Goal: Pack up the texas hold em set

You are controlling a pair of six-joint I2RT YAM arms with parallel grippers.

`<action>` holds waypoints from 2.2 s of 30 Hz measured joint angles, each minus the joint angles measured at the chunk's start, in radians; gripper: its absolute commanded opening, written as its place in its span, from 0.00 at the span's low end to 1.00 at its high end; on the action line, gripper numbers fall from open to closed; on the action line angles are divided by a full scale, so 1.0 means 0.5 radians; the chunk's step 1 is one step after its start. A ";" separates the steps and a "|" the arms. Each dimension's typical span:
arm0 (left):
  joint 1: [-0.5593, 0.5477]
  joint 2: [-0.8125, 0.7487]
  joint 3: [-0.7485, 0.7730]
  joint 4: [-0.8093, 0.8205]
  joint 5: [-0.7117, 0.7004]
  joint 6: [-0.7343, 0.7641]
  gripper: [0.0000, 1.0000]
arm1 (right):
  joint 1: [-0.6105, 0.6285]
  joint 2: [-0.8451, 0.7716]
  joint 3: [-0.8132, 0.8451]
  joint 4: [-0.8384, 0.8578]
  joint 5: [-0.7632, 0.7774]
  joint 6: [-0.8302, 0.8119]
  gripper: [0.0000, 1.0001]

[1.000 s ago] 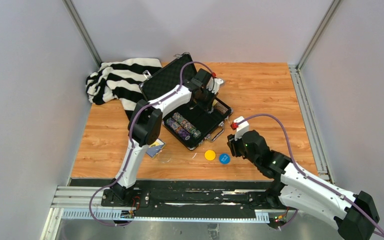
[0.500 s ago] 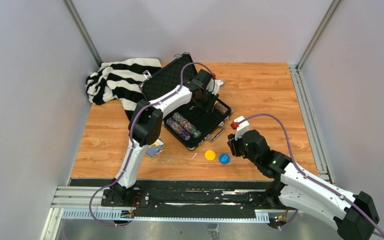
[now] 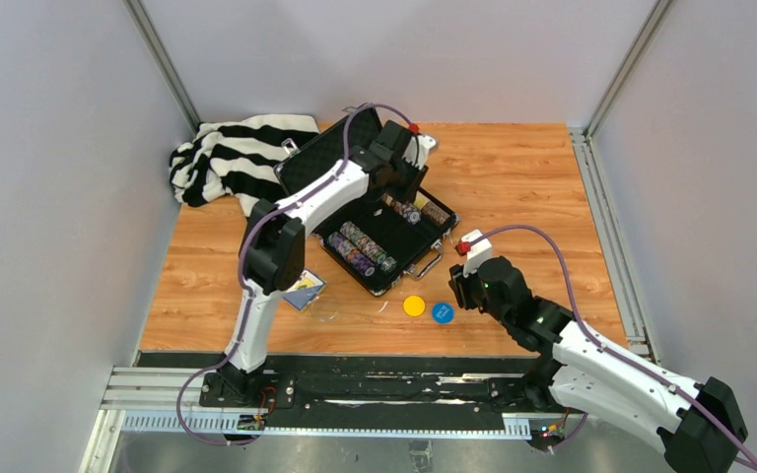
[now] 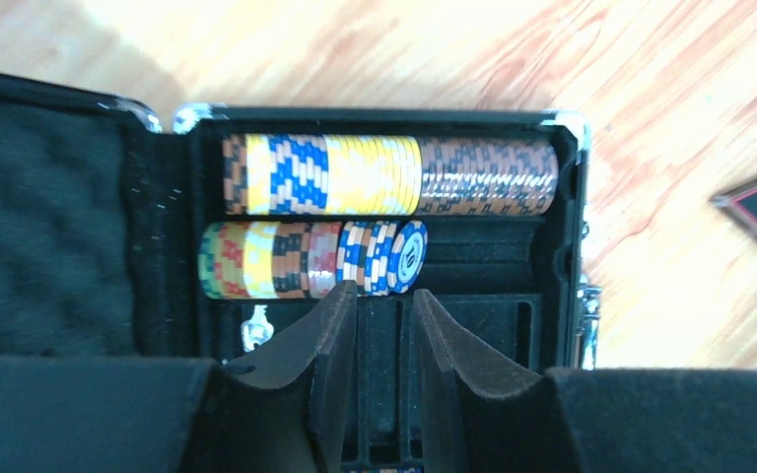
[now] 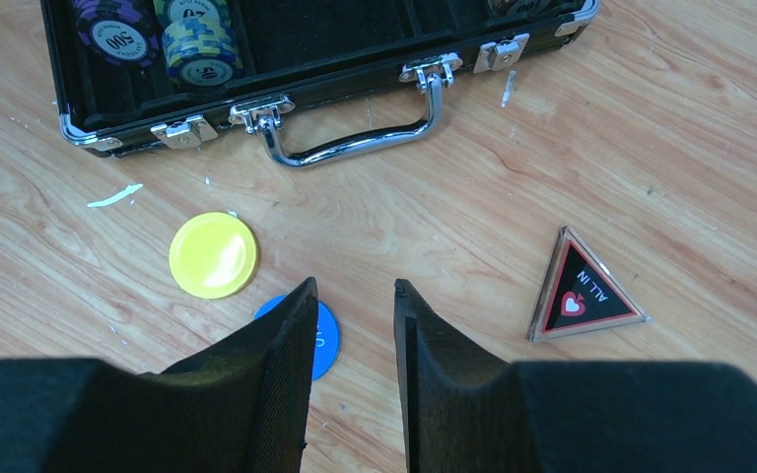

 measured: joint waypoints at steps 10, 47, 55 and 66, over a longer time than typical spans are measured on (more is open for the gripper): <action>0.008 -0.735 -0.665 0.445 -0.109 -0.153 0.57 | -0.098 -0.011 -0.013 -0.021 0.278 0.229 0.72; 0.007 -2.497 -2.692 1.238 -1.159 -0.816 0.99 | -0.529 0.860 0.292 -0.055 0.014 0.838 0.59; 0.286 -2.286 -2.544 0.924 -1.069 -1.098 0.97 | 0.121 1.037 0.552 0.117 -0.105 0.499 0.62; 0.591 -2.411 -2.766 0.800 -0.718 -0.942 0.98 | 0.336 1.225 0.778 0.256 -0.169 0.238 0.63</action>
